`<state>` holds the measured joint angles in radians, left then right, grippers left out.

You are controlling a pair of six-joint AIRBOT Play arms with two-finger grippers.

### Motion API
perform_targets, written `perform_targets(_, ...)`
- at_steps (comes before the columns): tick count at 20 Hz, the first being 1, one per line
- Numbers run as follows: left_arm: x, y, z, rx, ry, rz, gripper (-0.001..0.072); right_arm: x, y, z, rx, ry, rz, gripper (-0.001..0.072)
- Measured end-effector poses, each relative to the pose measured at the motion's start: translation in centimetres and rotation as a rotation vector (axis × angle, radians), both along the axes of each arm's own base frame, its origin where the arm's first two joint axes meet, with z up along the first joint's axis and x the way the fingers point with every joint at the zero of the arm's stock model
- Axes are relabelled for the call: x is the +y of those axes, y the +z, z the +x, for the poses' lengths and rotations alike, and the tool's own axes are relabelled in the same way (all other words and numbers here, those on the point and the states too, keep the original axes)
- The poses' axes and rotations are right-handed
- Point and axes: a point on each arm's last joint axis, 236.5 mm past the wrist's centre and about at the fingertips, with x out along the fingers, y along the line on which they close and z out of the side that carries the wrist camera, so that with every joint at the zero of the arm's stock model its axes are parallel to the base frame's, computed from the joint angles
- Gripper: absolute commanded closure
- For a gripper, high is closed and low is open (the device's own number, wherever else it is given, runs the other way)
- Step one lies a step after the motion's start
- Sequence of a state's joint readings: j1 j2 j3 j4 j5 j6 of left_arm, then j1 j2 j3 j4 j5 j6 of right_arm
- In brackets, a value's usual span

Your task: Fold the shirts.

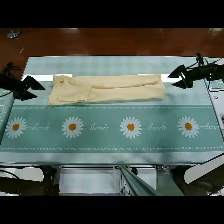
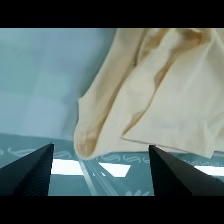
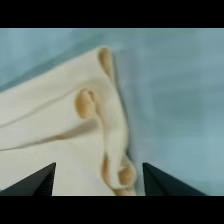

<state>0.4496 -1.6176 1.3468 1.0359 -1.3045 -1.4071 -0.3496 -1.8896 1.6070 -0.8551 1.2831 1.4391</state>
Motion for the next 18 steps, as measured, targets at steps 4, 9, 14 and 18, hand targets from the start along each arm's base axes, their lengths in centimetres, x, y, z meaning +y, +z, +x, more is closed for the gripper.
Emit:
perform_targets(4,-2.7,1.0,-3.2,-0.124,0.027,0.045,0.0006,0.1,-2.2,-1.5,0.093,-0.001,0.012,0.0088)
perform_targets(9,-11.5,1.6,-5.4,-0.233,-0.086,-0.021,0.0006,4.9,-3.5,-1.3,0.129,0.050,0.087,0.0114)
perform_targets(14,-19.7,2.2,-5.2,-0.311,-0.205,-0.083,0.0683,7.7,-3.7,-0.3,0.103,0.113,0.060,0.0685)
perform_targets(18,-24.4,3.7,-4.7,-0.368,-0.301,-0.106,0.0683,7.5,0.7,-0.2,0.031,0.195,0.004,0.0685)
